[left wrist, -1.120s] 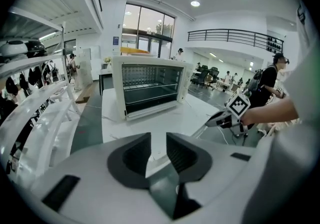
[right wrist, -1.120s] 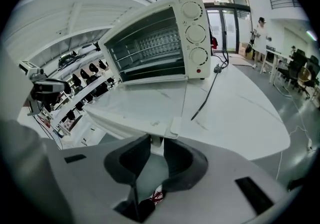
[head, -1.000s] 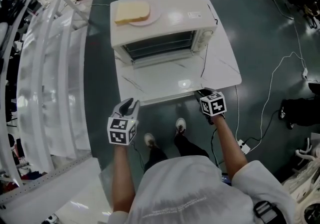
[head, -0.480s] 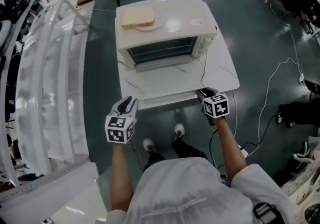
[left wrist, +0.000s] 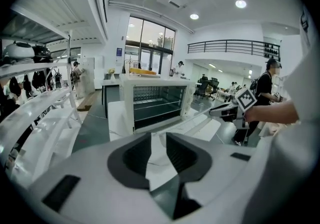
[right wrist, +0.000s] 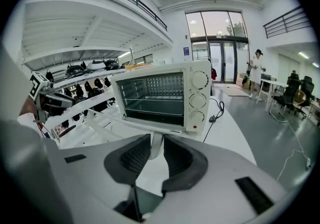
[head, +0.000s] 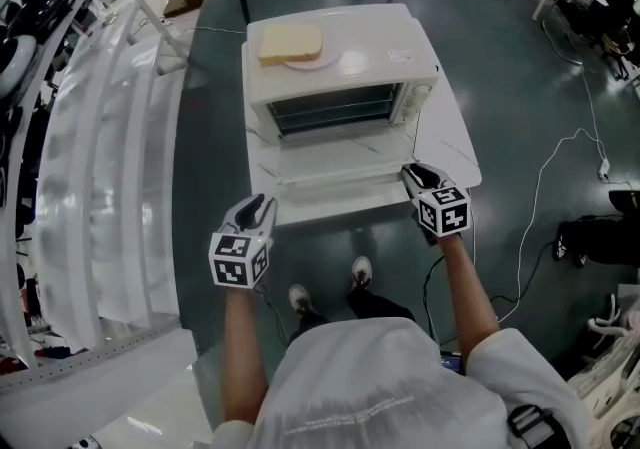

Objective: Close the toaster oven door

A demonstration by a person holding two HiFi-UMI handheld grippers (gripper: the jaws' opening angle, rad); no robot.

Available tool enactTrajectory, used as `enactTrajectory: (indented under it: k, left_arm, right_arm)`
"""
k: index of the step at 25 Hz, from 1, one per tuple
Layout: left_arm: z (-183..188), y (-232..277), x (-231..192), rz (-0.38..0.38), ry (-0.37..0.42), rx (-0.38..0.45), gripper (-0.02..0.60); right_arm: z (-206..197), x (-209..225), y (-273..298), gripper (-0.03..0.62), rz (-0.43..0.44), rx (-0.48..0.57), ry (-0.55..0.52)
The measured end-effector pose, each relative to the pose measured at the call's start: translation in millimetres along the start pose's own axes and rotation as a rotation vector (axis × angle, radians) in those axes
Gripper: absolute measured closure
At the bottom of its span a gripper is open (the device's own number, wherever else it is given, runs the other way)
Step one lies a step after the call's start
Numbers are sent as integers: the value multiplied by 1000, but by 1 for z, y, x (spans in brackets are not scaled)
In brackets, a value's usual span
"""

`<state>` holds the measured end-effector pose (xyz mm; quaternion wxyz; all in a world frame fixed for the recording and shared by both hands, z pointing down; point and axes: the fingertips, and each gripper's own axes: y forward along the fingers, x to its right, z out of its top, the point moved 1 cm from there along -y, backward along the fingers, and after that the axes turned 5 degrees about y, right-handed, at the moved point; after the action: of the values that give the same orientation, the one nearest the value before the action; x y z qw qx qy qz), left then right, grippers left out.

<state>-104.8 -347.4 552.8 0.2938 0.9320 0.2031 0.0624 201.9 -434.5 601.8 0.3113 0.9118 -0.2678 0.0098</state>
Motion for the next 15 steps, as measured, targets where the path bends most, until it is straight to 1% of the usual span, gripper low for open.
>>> enactTrajectory:
  k: [4,8,15]
  left_arm:
    - [4,-4,0,-8,-7,13,482]
    - [8,-5,-2,-8,-5,25,482]
    - [10,-7,2,-12,-15,34,482]
  right_arm:
    - [28,0,3,502,-6,48,-58]
    - [58,2,5,502,-19,98,-90]
    - [107,8,19,502,-57,154,-145]
